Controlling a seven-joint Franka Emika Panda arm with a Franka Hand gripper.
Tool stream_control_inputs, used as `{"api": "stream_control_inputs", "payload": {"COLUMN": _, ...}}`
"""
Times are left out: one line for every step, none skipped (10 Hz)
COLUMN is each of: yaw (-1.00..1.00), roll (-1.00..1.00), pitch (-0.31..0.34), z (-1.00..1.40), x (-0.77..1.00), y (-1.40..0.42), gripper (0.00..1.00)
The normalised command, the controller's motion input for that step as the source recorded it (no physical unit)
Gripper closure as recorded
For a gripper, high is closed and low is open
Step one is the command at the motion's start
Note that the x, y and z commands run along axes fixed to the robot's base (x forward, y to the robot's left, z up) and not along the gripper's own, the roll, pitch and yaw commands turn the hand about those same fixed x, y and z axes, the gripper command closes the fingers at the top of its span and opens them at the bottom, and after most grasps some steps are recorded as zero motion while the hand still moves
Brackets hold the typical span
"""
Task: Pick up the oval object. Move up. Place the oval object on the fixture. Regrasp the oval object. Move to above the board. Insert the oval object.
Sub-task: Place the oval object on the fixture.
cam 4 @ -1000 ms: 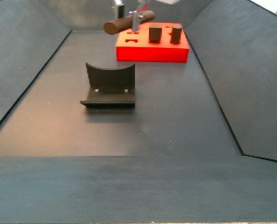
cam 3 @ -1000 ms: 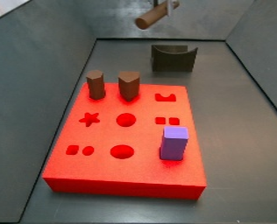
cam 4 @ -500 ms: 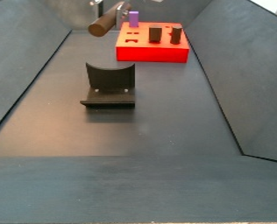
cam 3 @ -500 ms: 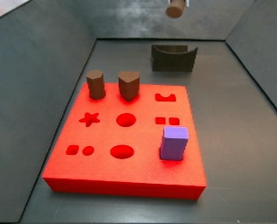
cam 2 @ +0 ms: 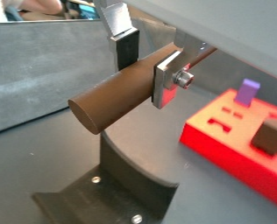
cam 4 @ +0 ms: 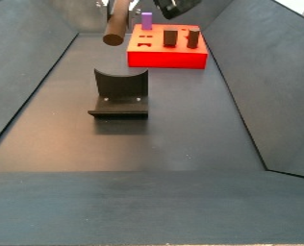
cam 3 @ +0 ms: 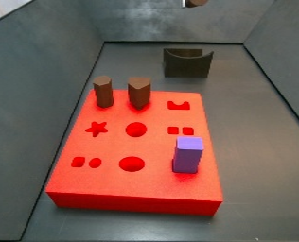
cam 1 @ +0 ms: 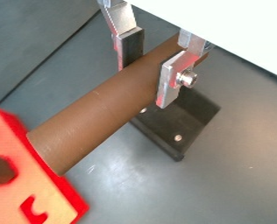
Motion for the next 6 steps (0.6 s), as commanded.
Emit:
{"api": "stream_control_inputs", "payload": {"yaw": 0.13, "roll": -1.0, "pitch": 0.361, "z": -0.02, "x": 0.09, "y": 0.05, "gripper": 1.0}}
{"api": "stream_control_inputs", "payload": {"yaw": 0.05, "roll": -0.96, "pitch": 0.371, "z": -0.03, "x": 0.09, "y": 0.05, "gripper": 1.0}}
{"api": "stream_control_inputs", "payload": {"yaw": -0.07, "roll": -0.76, "pitch": 0.312, "z": -0.02, "x": 0.08, "y": 0.05, "gripper": 1.0}}
{"api": "stream_control_inputs", "payload": {"yaw": -0.13, "roll": -0.61, "pitch": 0.262, "z": -0.02, "x": 0.08, "y": 0.05, "gripper": 1.0}}
{"api": "stream_control_inputs", "payload": {"yaw": -0.18, "roll": -0.4, "pitch": 0.191, "z": -0.02, "x": 0.08, "y": 0.05, "gripper": 1.0}}
{"api": "stream_control_inputs", "payload": {"yaw": -0.18, "roll": -0.31, "pitch": 0.161, "z": -0.02, "x": 0.08, "y": 0.04, "gripper": 1.0}}
